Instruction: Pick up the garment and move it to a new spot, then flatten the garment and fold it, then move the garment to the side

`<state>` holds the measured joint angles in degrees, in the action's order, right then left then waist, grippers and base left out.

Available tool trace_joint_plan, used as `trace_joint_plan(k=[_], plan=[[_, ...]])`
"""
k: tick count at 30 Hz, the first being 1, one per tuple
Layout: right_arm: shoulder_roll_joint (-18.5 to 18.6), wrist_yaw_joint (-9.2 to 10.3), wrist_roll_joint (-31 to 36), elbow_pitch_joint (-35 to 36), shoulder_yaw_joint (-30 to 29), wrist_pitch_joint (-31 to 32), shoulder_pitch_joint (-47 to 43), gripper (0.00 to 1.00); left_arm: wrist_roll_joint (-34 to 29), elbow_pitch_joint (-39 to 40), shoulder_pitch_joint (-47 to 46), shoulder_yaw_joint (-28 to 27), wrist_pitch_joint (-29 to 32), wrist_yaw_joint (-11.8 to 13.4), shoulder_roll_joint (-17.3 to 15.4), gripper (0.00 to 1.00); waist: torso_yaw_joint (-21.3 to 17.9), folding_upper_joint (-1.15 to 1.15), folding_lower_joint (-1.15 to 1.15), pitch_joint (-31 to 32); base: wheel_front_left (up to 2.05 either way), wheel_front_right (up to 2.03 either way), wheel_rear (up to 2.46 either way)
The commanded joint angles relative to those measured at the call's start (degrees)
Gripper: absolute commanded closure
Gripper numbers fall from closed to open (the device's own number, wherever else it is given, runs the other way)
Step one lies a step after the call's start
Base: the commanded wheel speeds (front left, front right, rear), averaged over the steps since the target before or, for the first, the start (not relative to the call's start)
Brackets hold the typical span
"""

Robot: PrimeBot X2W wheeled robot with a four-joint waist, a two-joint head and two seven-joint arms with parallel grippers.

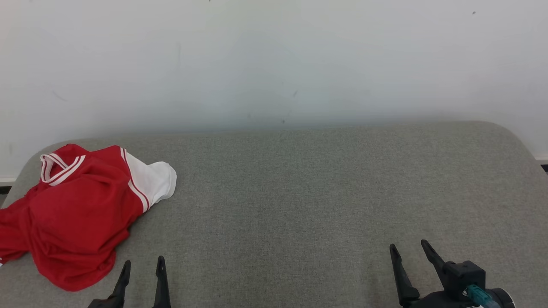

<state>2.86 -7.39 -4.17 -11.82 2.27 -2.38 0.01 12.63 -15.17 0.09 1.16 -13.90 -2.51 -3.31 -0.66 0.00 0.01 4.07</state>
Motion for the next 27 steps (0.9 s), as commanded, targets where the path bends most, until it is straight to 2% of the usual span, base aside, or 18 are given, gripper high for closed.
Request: trace_joint_plan(k=[1, 11, 27], plan=[[0.04, -0.17, 1.29, 0.21, 0.18, -0.41, -0.31, 0.00, -1.28, -0.06, 0.93, -0.17, -0.47, -0.09, 0.12, 0.00, 0.01, 0.00, -0.01, 0.13, 0.00, 0.00, 0.00], [0.04, -0.19, 4.93, 0.16, 0.73, -0.75, -0.82, 0.00, -3.33, -0.33, 1.19, -0.18, -1.46, -0.02, 0.31, 0.00, -0.02, 0.00, -0.01, 0.80, 0.00, 0.00, 0.00], [0.04, -0.19, 4.09, 0.54, 0.64, -0.78, -1.06, 0.00, -2.07, -0.80, 1.22, -0.25, -1.34, -0.05, 0.40, 0.00, 0.25, 0.00, -0.01, 0.82, 0.00, 0.00, 0.00]])
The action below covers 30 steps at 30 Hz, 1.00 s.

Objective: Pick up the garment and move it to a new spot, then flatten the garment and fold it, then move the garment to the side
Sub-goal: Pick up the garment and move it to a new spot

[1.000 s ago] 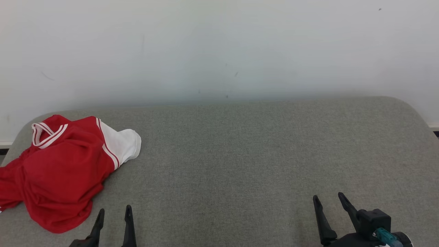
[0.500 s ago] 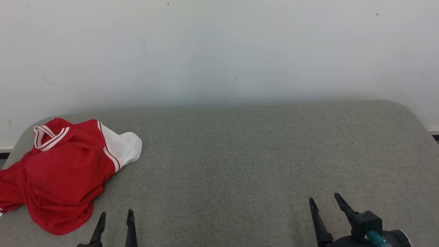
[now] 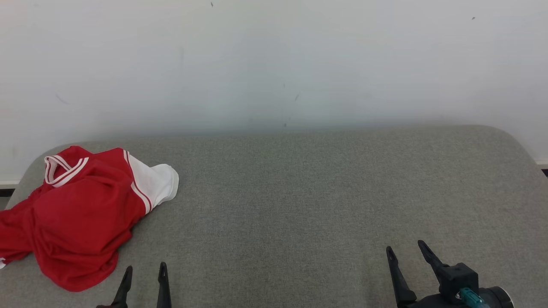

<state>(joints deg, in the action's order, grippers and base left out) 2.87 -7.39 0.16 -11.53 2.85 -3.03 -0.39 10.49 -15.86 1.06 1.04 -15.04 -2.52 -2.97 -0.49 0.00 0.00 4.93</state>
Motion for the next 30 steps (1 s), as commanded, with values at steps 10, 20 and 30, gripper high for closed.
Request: trace_joint_plan(k=[10, 20, 30], plan=[[0.02, -0.19, -1.30, 0.56, -0.05, -0.98, -0.68, 0.00, 0.08, 0.61, 0.76, -0.27, -0.21, 0.72, 0.06, 0.00, 4.50, 0.00, 0.00, -0.05, 0.00, 0.00, 0.00], [0.01, -0.18, -3.64, -0.40, 0.95, -2.55, -0.66, 0.00, -0.96, 0.84, 1.37, -1.42, -0.21, 0.68, -0.73, 0.00, 14.73, 0.00, 0.00, 0.48, 0.00, 0.00, 0.00], [0.02, -0.12, -6.39, -2.17, 2.40, -4.26, -0.08, 0.00, -0.36, 1.77, 2.97, -3.52, -0.21, 1.39, -1.92, 0.00, 23.83, 0.00, 0.00, 0.83, 0.00, 0.00, 0.00]])
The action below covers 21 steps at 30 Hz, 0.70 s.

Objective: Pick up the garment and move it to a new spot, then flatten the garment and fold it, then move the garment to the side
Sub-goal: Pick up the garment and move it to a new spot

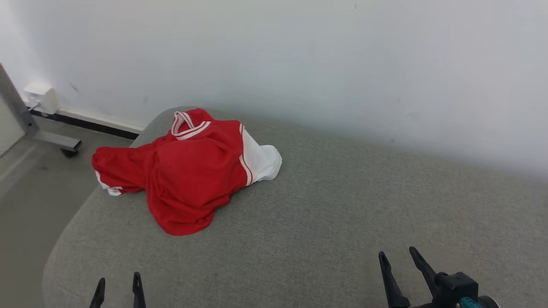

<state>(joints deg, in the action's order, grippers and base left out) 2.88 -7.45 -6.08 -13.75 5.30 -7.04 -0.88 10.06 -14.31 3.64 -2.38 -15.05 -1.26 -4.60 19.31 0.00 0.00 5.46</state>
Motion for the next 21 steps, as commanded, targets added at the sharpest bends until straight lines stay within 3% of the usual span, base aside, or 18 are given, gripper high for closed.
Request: trace_joint_plan(k=[1, 8, 21], plan=[[0.02, -0.06, -0.55, -0.13, 0.25, -0.46, 0.50, 0.00, 0.25, 0.52, 0.69, -0.42, -0.21, 0.26, -0.32, 0.00, 4.68, 0.00, 0.00, 0.33, 0.00, 0.00, 0.00], [0.03, -0.06, -2.11, -1.14, 2.05, -1.49, 1.98, 0.00, 1.76, 2.34, 1.85, -2.29, -0.20, 1.26, -0.47, 0.00, 7.59, 0.00, 0.00, -0.74, 0.00, 0.00, 0.00], [0.03, -0.06, -1.47, -3.32, 3.92, -2.13, 5.39, 0.00, 2.05, 6.99, 4.86, -2.23, 0.12, 3.75, 0.34, 0.00, 8.67, 0.00, 0.00, -2.12, 0.00, 0.00, 0.00]])
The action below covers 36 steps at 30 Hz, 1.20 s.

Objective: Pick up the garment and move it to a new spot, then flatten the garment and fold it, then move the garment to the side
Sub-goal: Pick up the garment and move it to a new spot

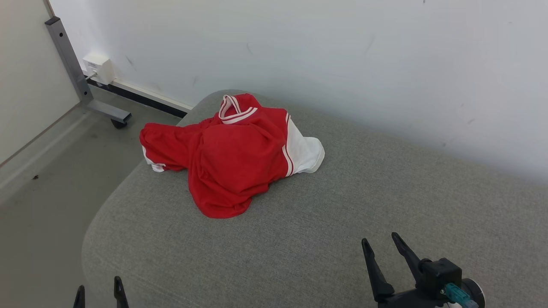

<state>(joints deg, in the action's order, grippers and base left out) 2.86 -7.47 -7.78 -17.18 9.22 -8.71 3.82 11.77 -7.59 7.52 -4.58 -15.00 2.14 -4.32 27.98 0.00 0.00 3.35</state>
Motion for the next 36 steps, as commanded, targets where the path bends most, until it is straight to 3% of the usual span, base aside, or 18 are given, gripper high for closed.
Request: trace_joint_plan(k=[1, 8, 15, 20, 27, 32, 36], plan=[[0.05, -0.05, 0.20, -0.04, 0.06, -0.44, 0.75, 0.00, 0.32, 0.49, 0.97, 0.09, 0.24, 0.38, 0.08, 0.00, 0.00, 0.00, 0.00, -0.02, 0.00, 0.00, 0.00], [0.05, -0.05, -0.15, -0.88, -0.46, -1.02, -0.29, 0.00, -0.06, 0.66, -0.92, 1.56, 2.83, 0.31, -0.37, 0.00, -0.16, 0.00, 0.00, 0.10, 0.00, 0.00, 0.00], [0.04, -0.05, -0.04, 0.46, -0.36, -0.53, -1.58, 0.00, 0.09, -3.94, -9.70, 2.64, 7.13, -1.22, -2.51, 0.00, -1.88, 0.00, 0.00, -0.75, 0.00, 0.00, 0.00], [0.08, -0.05, 1.85, 2.12, 2.99, 1.37, 1.06, 0.00, 3.23, -11.66, -20.72, 1.21, 9.04, -2.85, -4.02, 0.00, -7.73, 0.00, 0.00, -5.00, 0.00, 0.00, 0.00], [0.11, -0.05, 3.24, 4.79, 8.76, 3.15, 7.82, 0.00, 13.57, -20.12, -36.17, -4.55, 14.70, -6.29, -6.32, 0.00, -17.56, 0.00, 0.00, -14.90, 0.00, 0.00, 0.00], [0.11, -0.05, 2.80, 5.63, 11.31, 2.52, 12.55, 0.00, 23.32, -23.59, -45.19, -9.34, 25.28, -7.72, -9.49, 0.00, -23.26, 0.00, 0.00, -21.92, 0.00, 0.00, 0.00], [0.06, -0.05, 2.13, 5.13, 12.16, 1.33, 15.13, 0.00, 27.92, -24.87, -49.30, -11.64, 35.21, -6.53, -13.00, 0.00, -26.07, 0.00, 0.00, -25.96, 0.00, 0.00, 0.00]])
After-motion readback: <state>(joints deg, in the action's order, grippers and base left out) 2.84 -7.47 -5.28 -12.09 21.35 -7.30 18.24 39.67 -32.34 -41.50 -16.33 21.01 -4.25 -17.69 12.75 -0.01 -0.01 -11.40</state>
